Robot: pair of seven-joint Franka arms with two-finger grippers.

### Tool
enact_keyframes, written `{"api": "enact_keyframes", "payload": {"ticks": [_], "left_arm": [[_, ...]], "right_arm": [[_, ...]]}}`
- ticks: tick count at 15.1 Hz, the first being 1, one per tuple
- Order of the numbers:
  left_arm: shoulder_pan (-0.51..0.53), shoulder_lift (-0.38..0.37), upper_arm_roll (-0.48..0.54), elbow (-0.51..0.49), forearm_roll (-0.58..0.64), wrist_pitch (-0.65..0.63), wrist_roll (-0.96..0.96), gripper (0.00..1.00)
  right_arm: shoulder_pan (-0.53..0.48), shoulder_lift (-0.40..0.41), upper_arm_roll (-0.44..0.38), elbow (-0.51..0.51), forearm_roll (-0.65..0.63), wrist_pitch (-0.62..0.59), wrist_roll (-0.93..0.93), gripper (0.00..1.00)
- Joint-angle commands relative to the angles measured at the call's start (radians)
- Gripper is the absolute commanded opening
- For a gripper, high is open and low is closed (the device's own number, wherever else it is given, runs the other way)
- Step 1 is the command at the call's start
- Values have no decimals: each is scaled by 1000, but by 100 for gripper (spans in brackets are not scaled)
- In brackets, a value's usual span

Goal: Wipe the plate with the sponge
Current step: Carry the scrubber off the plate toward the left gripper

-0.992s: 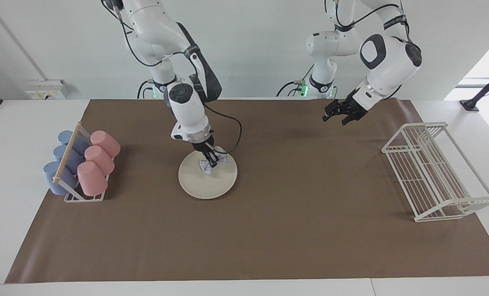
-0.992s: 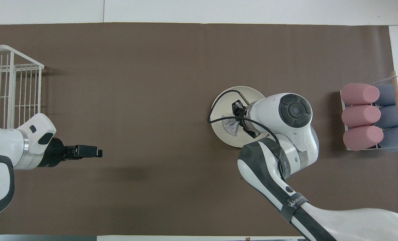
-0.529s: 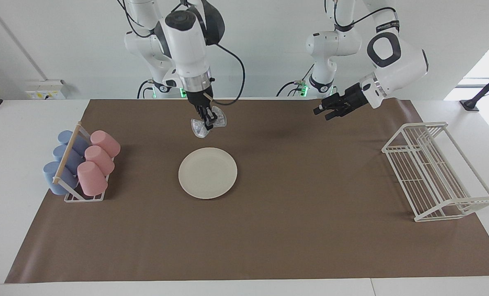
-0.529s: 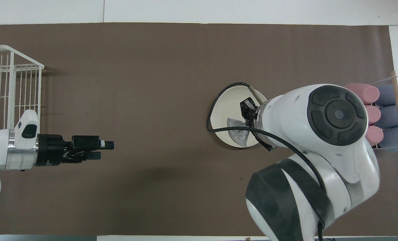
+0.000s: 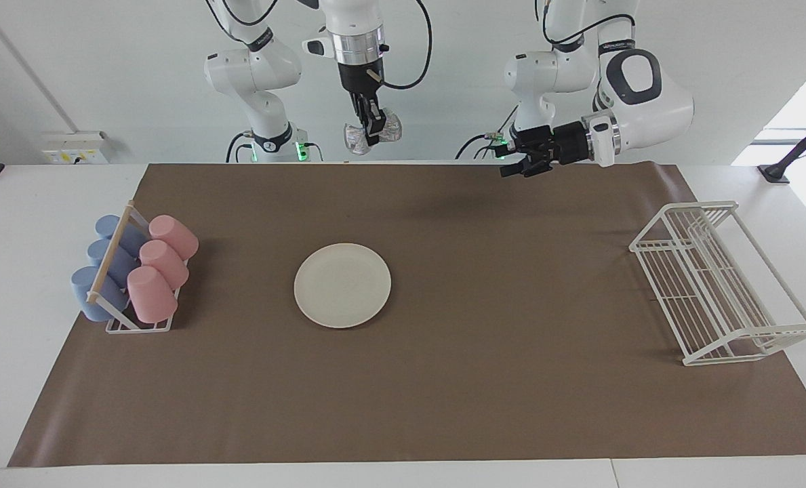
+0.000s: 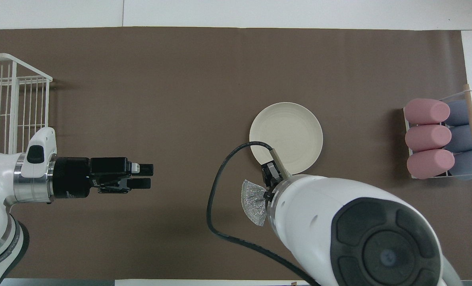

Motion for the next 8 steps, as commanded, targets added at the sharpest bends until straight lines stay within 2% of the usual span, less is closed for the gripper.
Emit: {"api": "enact_keyframes", "payload": {"ticks": [1,4,8], "left_arm": [[-55,-26,8,-21,-70,-33,27,100],[-160,-44,5,-44,-131,36,27,100],[-230,-44,3,-43,-211,121,26,100]], "right_arm": [[7,28,3,62,64,-16,108,0],[12,28,3,62,71,-15,139,0],[12,28,3,60,65,-4,137,0]]}}
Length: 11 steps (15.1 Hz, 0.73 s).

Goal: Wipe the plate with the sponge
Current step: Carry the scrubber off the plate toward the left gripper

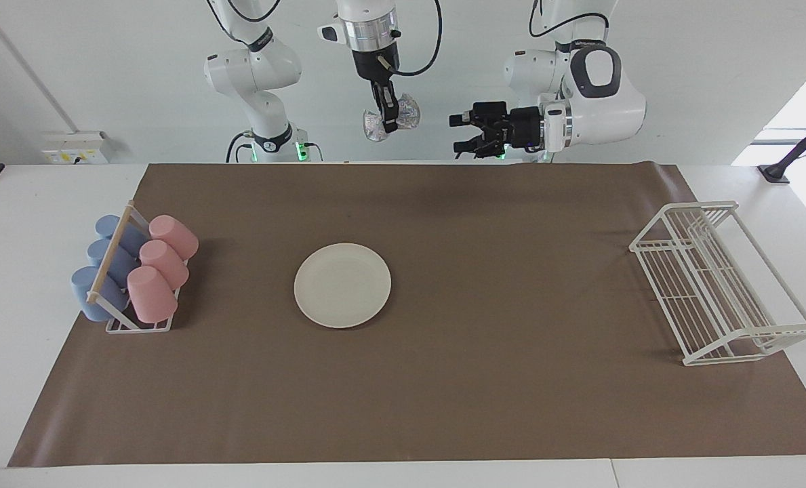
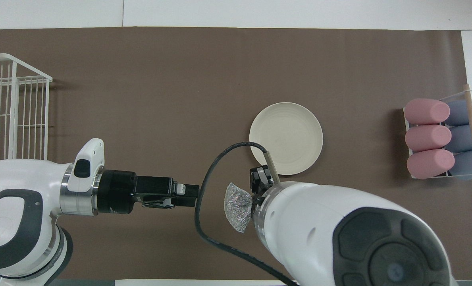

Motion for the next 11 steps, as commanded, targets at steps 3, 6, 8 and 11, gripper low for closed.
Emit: {"api": "enact_keyframes", "payload": {"ticks": [3,6,8,11], "left_arm": [[-82,-27,4,-17,-88,129,0,100],[-93,-22,-8,-2,-124,149,-42,100],[-108,-24,-38,10,-144,217,-75,100],[-121,-28,-54,10,-145,252,-88,93]], "right_arm": [[-1,14,4,16,5,-4,11,0],[-1,13,2,15,0,-4,8,0],[-1,13,2,15,-1,-4,8,0],[-1,13,2,15,-1,-4,6,0]]}}
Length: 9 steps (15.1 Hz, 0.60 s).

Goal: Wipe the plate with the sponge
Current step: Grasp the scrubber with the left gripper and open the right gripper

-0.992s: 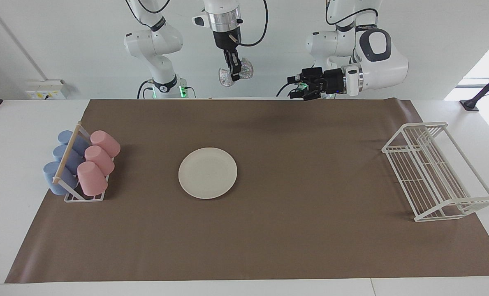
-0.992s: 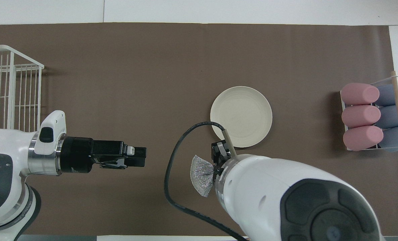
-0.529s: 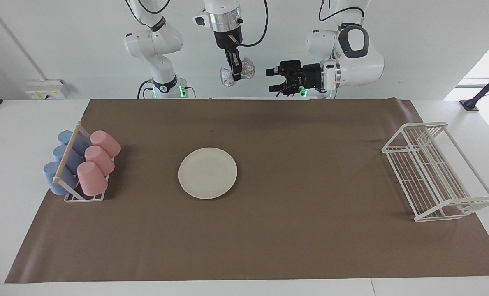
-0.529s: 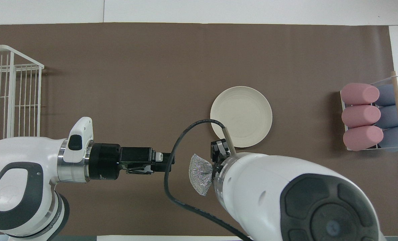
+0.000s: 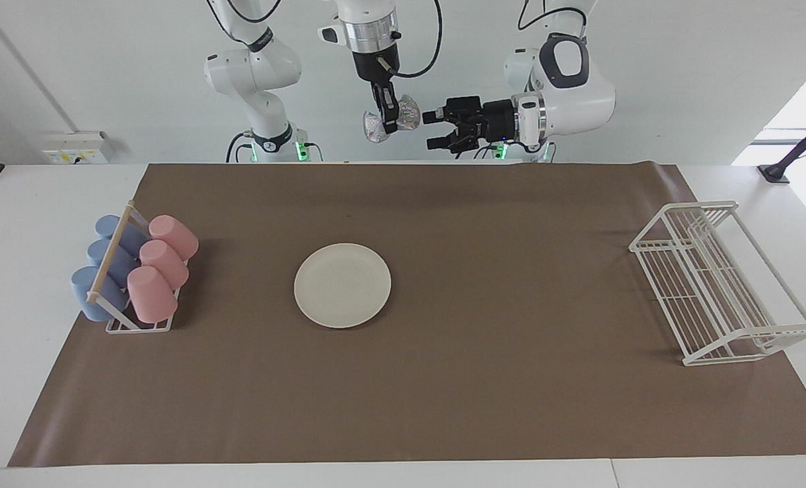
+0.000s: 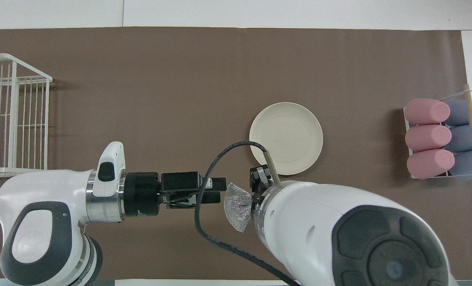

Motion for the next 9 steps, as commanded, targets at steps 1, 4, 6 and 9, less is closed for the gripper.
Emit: {"api": "enact_keyframes", "payload": {"ticks": [1,4,6,9], "left_arm": [[-20,-18,2,-4,-17,33,-23,91],[-22,-20,2,4,-17,24,-72,46],[-22,-18,-1,29,-17,30,-213,0],[-22,-23,-1,39,-13,24,-298,0]], "right_arm": [[-1,11,4,15,-1,-4,6,0],[-3,11,2,15,-1,-4,5,0],[-3,11,2,15,-1,-6,5,0],[-3,11,2,15,-1,-6,5,0]]}}
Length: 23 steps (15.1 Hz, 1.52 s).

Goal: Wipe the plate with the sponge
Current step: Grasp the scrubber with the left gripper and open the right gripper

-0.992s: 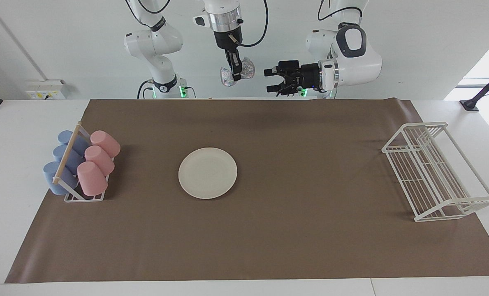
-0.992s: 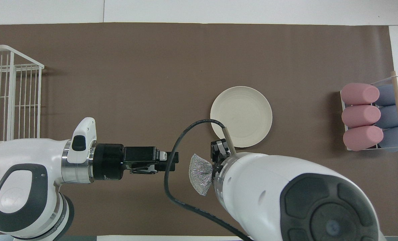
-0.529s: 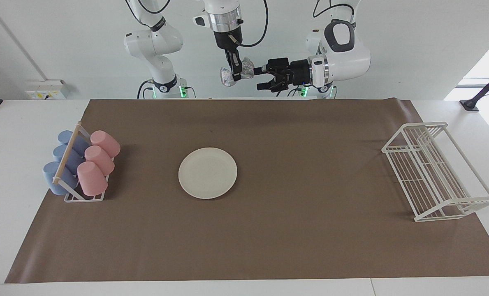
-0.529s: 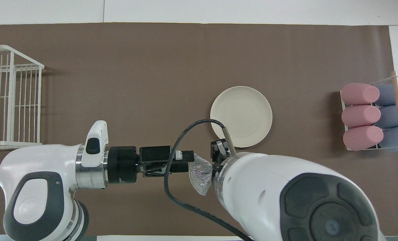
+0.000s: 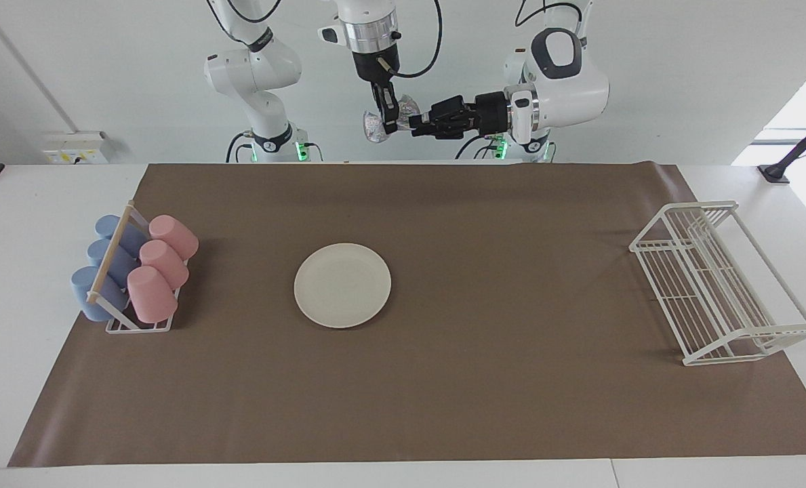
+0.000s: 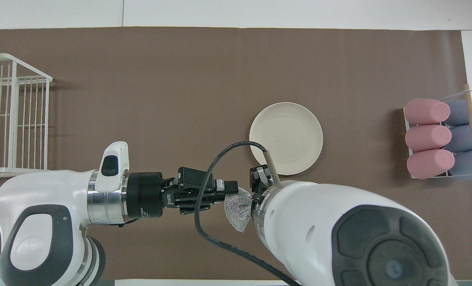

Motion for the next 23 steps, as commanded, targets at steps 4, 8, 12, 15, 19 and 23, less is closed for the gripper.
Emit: {"api": "enact_keyframes", "payload": {"ticks": [4,8,12,15,19,23], "left_arm": [[-14,-22,3,1,-3,14,-67,0],[-14,-24,3,1,-1,12,-68,0],[-12,-24,5,1,2,12,-73,0],[-8,-27,5,-4,4,12,-73,0],[3,-28,8,-9,71,12,-78,0],[43,-27,9,-10,154,-8,-113,0]], "right_arm": [[-4,11,3,14,-1,-6,3,0],[-6,11,3,14,-4,-13,-5,20],[-13,11,3,13,-9,-6,-12,100],[-24,12,-2,11,-10,-6,-208,100],[-151,14,-4,-4,-9,-4,-727,100],[-269,17,-2,-13,-9,0,-1047,100]]}}
